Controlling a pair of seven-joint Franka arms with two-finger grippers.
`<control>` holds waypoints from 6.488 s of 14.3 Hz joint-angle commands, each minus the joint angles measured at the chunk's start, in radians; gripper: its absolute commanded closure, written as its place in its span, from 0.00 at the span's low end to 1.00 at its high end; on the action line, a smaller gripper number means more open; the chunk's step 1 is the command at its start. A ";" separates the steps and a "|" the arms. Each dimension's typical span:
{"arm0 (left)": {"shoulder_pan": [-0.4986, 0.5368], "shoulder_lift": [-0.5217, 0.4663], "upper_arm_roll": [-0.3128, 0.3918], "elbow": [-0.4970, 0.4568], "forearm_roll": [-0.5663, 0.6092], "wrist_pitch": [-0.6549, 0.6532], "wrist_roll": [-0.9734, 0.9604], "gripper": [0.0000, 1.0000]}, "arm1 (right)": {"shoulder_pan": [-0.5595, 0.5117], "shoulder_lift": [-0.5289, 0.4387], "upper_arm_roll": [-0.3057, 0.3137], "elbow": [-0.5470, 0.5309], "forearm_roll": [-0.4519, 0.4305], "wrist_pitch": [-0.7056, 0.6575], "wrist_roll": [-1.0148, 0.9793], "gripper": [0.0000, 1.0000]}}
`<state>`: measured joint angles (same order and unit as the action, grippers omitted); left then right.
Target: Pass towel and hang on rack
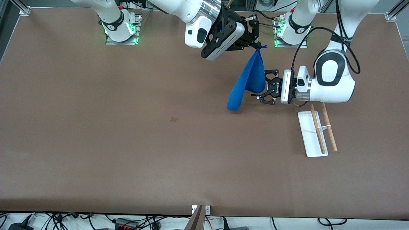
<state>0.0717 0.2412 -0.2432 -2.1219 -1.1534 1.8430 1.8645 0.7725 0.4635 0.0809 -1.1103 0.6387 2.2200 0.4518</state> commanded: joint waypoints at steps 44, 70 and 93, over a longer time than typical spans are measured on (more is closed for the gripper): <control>0.465 0.386 0.012 0.597 0.805 -0.093 -0.628 1.00 | -0.731 -0.103 -0.033 -0.161 -0.740 -0.537 -0.275 0.00; 0.502 0.448 0.027 0.746 0.903 -0.221 -0.619 0.00 | -0.796 -0.467 -0.116 -0.605 -0.663 -0.454 -0.487 0.00; 0.206 0.323 0.059 1.205 1.030 -0.757 -1.252 0.00 | -0.819 -0.470 -0.076 -0.586 -0.672 -0.514 -0.487 0.00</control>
<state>0.3213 0.6061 -0.2066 -0.9192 -0.1858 1.1104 0.6421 -0.0264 0.0040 -0.0121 -1.7056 -0.0355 1.7293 -0.0227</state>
